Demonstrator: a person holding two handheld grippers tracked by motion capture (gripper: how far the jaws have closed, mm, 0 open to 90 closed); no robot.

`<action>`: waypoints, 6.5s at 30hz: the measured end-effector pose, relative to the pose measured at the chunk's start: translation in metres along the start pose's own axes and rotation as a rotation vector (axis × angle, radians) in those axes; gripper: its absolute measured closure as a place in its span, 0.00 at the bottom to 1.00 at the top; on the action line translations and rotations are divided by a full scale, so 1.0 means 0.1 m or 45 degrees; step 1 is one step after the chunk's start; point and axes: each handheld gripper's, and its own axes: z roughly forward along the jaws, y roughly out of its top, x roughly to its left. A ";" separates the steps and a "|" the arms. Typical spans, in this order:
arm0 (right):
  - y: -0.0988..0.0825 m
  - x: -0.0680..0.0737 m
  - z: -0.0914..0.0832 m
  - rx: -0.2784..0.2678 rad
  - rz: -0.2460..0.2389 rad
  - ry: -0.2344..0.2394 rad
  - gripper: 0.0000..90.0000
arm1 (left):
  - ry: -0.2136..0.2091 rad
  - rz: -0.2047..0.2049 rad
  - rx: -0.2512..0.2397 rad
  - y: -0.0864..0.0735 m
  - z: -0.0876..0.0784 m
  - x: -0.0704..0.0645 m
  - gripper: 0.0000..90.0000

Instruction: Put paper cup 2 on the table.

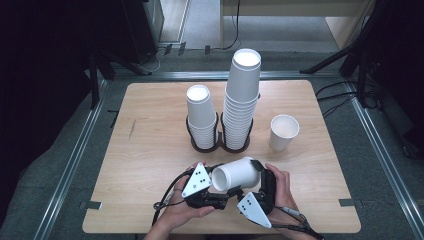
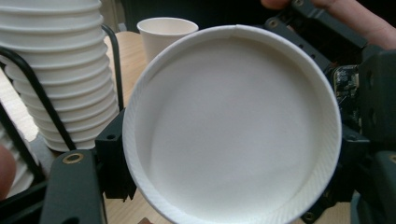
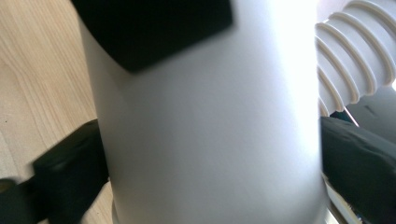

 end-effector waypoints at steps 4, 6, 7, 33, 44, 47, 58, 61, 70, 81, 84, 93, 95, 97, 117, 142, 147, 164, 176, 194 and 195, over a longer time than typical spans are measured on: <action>-0.02 -0.07 -0.03 -0.004 0.038 -0.003 0.00 | 0.050 -0.025 -0.035 0.02 -0.07 0.08 0.26; -0.02 -0.11 -0.05 -0.003 0.079 -0.013 0.00 | 0.080 -0.040 -0.057 0.02 -0.10 0.12 0.26; -0.02 -0.12 -0.06 -0.003 0.100 -0.017 0.00 | 0.087 -0.044 -0.068 0.02 -0.12 0.13 0.26; 0.35 -0.44 -0.19 -0.111 1.207 0.022 0.00 | 0.195 -0.045 -0.448 0.10 -0.33 0.18 0.26; 0.46 -0.45 -0.15 -0.105 1.646 0.033 0.00 | 0.249 -0.016 -0.503 0.08 -0.30 0.18 0.26; 0.46 -0.44 -0.14 -0.095 1.790 0.073 0.00 | 0.255 -0.004 -0.515 0.06 -0.28 0.16 0.26; 0.46 -0.45 -0.08 -0.168 2.269 0.164 0.00 | 0.274 -0.009 -0.535 0.03 -0.24 0.15 0.26; 0.43 -0.44 -0.05 -0.155 2.379 0.172 0.00 | 0.278 -0.004 -0.541 0.03 -0.23 0.15 0.26; 0.41 -0.41 0.04 -0.165 2.616 0.211 0.00 | 0.276 -0.001 -0.524 0.01 -0.19 0.13 0.26; 0.41 -0.40 0.15 -0.171 2.823 0.249 0.00 | 0.272 0.008 -0.510 -0.01 -0.14 0.08 0.25; 0.42 -0.41 0.17 -0.182 2.858 0.252 0.00 | 0.268 0.003 -0.502 -0.02 -0.13 0.08 0.25; 0.41 -0.38 0.25 -0.161 2.944 0.259 0.00 | 0.254 0.006 -0.496 -0.02 -0.11 0.05 0.25; 0.40 -0.38 0.26 -0.158 2.965 0.261 0.00 | 0.250 0.007 -0.497 -0.02 -0.10 0.05 0.25; 0.40 -0.38 0.28 -0.161 2.988 0.262 0.00 | 0.246 0.005 -0.496 -0.02 -0.10 0.04 0.26; 0.38 -0.36 0.33 -0.200 3.063 0.253 0.11 | 0.192 0.013 -0.466 -0.05 -0.07 0.07 0.24; 0.33 -0.66 0.17 -0.335 2.582 -0.097 0.15 | 0.154 -0.152 -0.337 -0.02 -0.22 0.27 0.08; 0.32 -0.72 0.13 -0.336 2.423 -0.138 0.15 | 0.172 -0.156 -0.337 -0.02 -0.24 0.30 0.08; 0.39 -0.74 0.08 -0.271 1.861 -0.281 0.15 | 0.195 -0.171 -0.339 -0.02 -0.28 0.35 0.08; 0.45 -0.73 0.07 -0.209 1.346 -0.412 0.14 | 0.216 -0.181 -0.334 -0.03 -0.31 0.39 0.08; 0.13 -0.61 0.10 -0.105 1.070 -0.429 0.14 | 0.239 -0.205 -0.328 -0.04 -0.35 0.45 0.08; 0.11 -0.60 0.11 -0.099 1.058 -0.431 0.14 | 0.239 -0.206 -0.329 -0.04 -0.34 0.45 0.08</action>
